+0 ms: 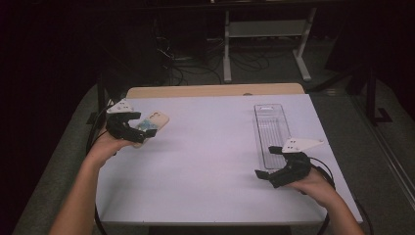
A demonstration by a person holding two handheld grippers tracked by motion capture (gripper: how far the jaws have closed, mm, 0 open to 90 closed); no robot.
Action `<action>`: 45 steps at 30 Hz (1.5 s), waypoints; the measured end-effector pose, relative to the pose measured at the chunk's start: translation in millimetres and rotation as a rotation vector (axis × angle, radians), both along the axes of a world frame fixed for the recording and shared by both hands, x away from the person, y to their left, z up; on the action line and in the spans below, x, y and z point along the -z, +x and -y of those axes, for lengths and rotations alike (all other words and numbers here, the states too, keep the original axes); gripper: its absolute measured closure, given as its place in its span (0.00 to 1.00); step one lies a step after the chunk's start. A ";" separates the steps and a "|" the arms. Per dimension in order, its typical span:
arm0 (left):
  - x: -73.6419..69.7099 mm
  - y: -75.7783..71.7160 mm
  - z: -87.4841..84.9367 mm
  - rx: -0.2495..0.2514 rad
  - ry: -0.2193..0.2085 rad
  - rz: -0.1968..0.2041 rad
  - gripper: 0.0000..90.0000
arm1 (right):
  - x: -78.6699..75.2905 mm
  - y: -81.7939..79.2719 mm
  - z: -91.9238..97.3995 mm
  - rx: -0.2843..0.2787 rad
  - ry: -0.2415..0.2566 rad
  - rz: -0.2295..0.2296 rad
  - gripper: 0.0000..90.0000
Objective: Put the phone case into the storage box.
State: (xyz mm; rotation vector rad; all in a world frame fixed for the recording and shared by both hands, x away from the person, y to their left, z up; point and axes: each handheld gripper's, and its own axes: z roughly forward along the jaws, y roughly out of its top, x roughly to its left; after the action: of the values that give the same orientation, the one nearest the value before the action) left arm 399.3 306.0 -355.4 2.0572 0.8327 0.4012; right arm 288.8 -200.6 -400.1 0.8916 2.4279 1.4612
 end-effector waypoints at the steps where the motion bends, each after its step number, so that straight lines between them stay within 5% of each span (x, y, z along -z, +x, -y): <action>1: -0.2 1.5 -1.4 -0.002 0.007 0.000 0.00 | 0.0 0.0 0.0 0.000 0.000 0.000 0.00; 8: -2.5 13.0 -12.4 -0.039 -0.021 0.000 0.00 | 0.1 0.3 0.1 0.000 0.000 0.003 0.00; 19: -5.0 28.6 -31.1 -0.079 -0.008 0.002 0.00 | 0.1 0.3 0.2 0.000 0.001 0.002 0.00; 45: -2.1 60.4 -44.3 -0.126 0.010 -0.017 0.00 | 0.2 0.5 0.2 0.001 0.007 -0.001 0.00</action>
State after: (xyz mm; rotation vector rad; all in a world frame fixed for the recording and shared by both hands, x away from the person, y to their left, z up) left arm 459.6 350.3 -353.3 2.0258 0.9755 0.4579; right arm 289.2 -200.8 -400.3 0.8946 2.4248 1.4696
